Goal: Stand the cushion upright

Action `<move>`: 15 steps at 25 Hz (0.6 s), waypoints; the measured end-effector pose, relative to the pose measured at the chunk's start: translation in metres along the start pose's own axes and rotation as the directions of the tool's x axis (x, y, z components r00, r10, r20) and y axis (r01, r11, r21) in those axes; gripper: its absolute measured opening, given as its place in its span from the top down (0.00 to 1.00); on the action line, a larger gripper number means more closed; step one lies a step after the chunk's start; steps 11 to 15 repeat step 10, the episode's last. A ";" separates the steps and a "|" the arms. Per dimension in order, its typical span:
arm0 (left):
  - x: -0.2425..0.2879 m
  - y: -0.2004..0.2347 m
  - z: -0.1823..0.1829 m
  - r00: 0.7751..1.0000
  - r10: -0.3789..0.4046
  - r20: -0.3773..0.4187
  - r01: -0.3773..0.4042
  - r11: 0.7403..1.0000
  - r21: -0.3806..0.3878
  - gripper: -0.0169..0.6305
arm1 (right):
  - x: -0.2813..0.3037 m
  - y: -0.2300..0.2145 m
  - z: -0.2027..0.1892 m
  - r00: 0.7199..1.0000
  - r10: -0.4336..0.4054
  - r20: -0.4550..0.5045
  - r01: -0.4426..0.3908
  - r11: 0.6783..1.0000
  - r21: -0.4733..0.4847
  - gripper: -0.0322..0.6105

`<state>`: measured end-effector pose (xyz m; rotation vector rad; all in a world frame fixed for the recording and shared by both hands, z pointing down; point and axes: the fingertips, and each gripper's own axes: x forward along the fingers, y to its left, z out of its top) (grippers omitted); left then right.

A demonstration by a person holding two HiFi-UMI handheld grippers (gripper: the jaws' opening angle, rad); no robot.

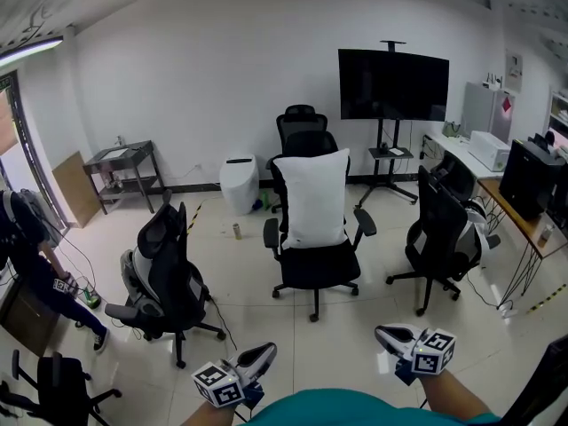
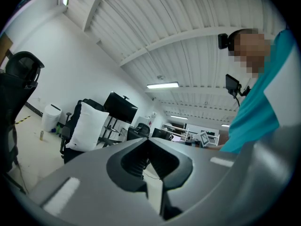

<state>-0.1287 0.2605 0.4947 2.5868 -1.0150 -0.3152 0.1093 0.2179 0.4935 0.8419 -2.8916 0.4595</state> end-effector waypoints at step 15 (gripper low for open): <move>0.002 0.005 0.000 1.000 0.016 -0.005 -0.016 1.000 -0.003 0.96 | 0.004 -0.005 -0.007 0.999 0.016 -0.028 -0.016 1.000 -0.001 0.95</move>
